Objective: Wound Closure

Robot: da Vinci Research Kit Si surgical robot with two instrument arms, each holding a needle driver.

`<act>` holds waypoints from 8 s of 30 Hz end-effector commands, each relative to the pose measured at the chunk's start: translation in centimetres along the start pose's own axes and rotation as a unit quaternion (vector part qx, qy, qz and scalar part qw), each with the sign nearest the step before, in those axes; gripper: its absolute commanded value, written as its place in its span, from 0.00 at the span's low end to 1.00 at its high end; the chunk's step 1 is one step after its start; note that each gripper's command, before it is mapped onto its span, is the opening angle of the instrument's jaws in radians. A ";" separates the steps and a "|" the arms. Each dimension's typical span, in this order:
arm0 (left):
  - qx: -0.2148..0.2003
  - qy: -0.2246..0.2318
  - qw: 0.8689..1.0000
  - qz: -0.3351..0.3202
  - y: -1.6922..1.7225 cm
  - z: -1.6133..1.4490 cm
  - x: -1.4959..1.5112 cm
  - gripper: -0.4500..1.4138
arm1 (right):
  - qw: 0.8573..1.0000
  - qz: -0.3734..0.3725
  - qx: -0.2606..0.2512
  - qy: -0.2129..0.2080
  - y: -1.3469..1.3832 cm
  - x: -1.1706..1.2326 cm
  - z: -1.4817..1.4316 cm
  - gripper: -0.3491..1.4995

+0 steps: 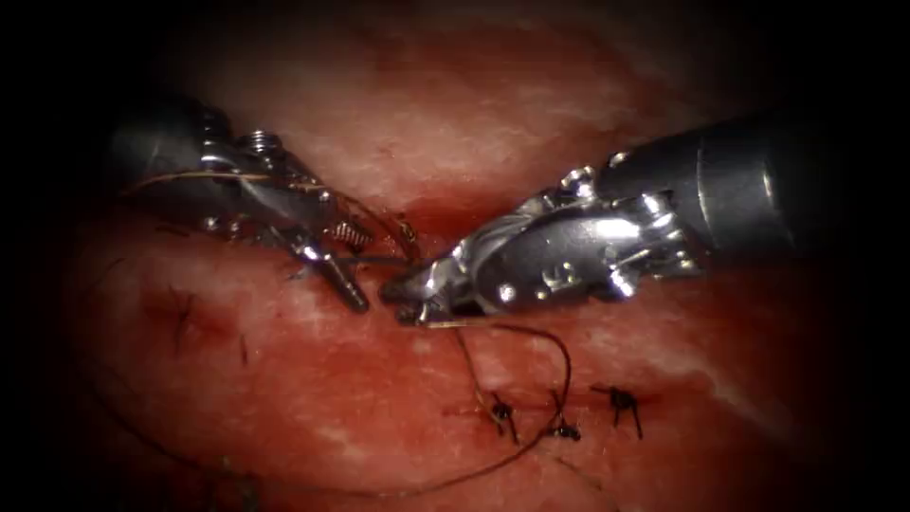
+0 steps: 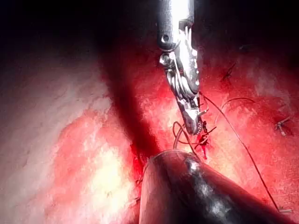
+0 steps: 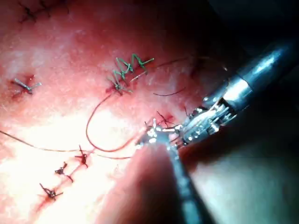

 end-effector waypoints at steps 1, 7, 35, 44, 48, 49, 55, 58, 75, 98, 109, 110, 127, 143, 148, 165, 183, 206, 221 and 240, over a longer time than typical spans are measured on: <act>-0.004 -0.001 1.000 0.004 0.00 0.11 -0.01 0.00 | 1.000 0.000 0.002 0.001 -0.01 0.02 0.09 0.00; -0.017 -0.006 0.999 -0.033 -0.02 0.07 0.02 0.00 | 1.000 0.000 0.002 0.000 -0.02 0.02 0.10 0.00; -0.126 0.151 0.954 -0.228 -0.05 0.36 -0.19 0.00 | 0.953 0.260 -0.154 0.020 -0.25 -0.23 -0.72 0.65; -0.162 0.194 0.937 -0.240 -0.15 0.50 -0.25 0.00 | 0.889 0.379 -0.254 0.037 -0.41 -0.62 -1.29 0.88; -0.191 0.243 0.919 -0.246 -0.17 0.43 -0.12 0.00 | 0.848 0.457 -0.263 0.062 -0.62 -0.72 -1.18 0.87; -0.200 0.258 0.912 -0.248 -0.17 0.41 -0.09 0.00 | 0.834 0.479 -0.262 0.072 -0.66 -0.74 -1.14 0.84; -0.254 0.341 0.865 -0.266 -0.10 0.38 0.15 0.00 | 0.753 0.583 -0.278 0.128 -0.69 -0.84 -0.80 0.71; -0.269 0.360 0.850 -0.276 -0.08 0.42 0.22 0.00 | 0.716 0.618 -0.283 0.157 -0.63 -0.82 -0.71 0.70; -0.184 0.420 0.847 -0.269 -0.27 0.55 0.22 0.00 | 0.631 0.709 -0.239 0.203 -0.37 -0.58 -0.51 0.74; -0.158 0.431 0.849 -0.262 -0.18 0.55 0.21 0.00 | 0.662 0.676 -0.281 0.161 -0.12 -0.73 -0.27 0.67; -0.156 0.432 0.849 -0.263 -0.17 0.55 0.21 0.00 | 0.660 0.671 -0.294 0.166 -0.04 -0.76 -0.28 0.60; -0.156 0.432 0.849 -0.263 -0.17 0.55 0.21 0.00 | 0.661 0.670 -0.296 0.164 -0.04 -0.76 -0.28 0.59; -0.152 0.434 0.848 -0.264 -0.12 0.50 0.22 0.00 | 0.668 0.661 -0.301 0.160 -0.03 -0.77 -0.23 0.10; -0.111 0.453 0.858 -0.214 -0.13 0.45 0.32 0.46 | 0.708 0.614 -0.316 0.146 -0.09 -0.84 -0.34 0.00; -0.064 0.486 0.857 -0.158 -0.16 0.43 0.42 0.89 | 0.759 0.552 -0.325 0.122 -0.17 -0.95 -0.42 0.00; -0.039 0.366 0.923 -0.114 -0.23 1.01 0.10 0.63 | 0.900 0.320 -0.281 0.091 -0.42 -1.51 -0.28 0.00; 0.047 0.234 0.969 -0.060 -0.40 1.80 -0.34 0.42 | 0.932 0.185 -0.280 0.136 -0.30 -1.81 0.12 0.00; 0.049 0.225 0.971 -0.061 -0.39 1.74 -0.35 0.47 | 0.948 0.107 -0.284 0.093 -0.46 -1.95 0.38 0.00; 0.045 0.225 0.971 -0.062 -0.39 1.65 -0.32 0.47 | 0.954 0.064 -0.285 0.071 -0.77 -2.02 0.59 0.00; 0.042 0.224 0.972 -0.060 -0.43 1.61 -0.37 0.49 | 0.951 -0.034 -0.305 0.041 -1.45 -1.70 0.96 0.00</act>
